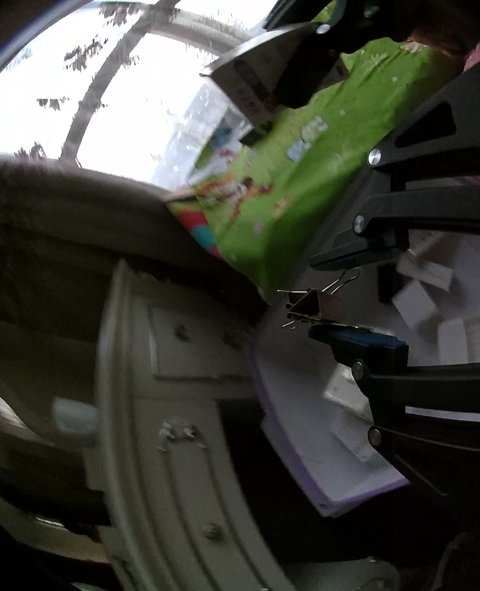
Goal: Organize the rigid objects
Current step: 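Open the right tool over the storage box while the left tool releases the binder clip, then grasp the teal tissue pack with the right tool while the left tool grasps a white box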
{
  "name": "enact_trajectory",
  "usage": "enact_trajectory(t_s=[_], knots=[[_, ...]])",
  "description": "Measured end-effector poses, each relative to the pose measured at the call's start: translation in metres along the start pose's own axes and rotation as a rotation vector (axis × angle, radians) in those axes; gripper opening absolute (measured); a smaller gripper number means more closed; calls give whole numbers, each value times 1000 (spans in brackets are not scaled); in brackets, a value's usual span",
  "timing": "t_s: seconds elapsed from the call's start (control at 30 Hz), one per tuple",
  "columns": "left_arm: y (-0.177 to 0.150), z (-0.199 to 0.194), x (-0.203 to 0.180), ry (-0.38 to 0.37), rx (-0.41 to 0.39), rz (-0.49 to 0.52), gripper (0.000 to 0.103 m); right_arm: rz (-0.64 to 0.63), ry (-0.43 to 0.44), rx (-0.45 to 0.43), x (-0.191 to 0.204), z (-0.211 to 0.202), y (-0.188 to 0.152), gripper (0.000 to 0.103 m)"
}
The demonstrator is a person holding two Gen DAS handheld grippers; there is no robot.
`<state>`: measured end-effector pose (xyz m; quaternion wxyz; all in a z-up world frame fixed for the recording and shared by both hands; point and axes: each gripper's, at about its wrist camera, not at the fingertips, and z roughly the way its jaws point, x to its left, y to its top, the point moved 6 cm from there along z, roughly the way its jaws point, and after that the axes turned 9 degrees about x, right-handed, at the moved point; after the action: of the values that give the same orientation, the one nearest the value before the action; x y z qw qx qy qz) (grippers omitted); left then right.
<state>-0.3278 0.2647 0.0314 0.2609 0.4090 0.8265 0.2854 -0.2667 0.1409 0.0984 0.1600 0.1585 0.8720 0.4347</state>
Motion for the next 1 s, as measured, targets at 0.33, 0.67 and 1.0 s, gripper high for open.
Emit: enact_trajectory(t_s=[0.33,0.67,1.0], knots=[[-34,31,29,65,129,-44,32,-79,104,169,41,51,-31,43],[-51,51,56,210,283,-90,79,-117,191,312,60,76,-62,67],[-40,51,20,283,291,22,93,72,-34,201,-47,22,-69,86]])
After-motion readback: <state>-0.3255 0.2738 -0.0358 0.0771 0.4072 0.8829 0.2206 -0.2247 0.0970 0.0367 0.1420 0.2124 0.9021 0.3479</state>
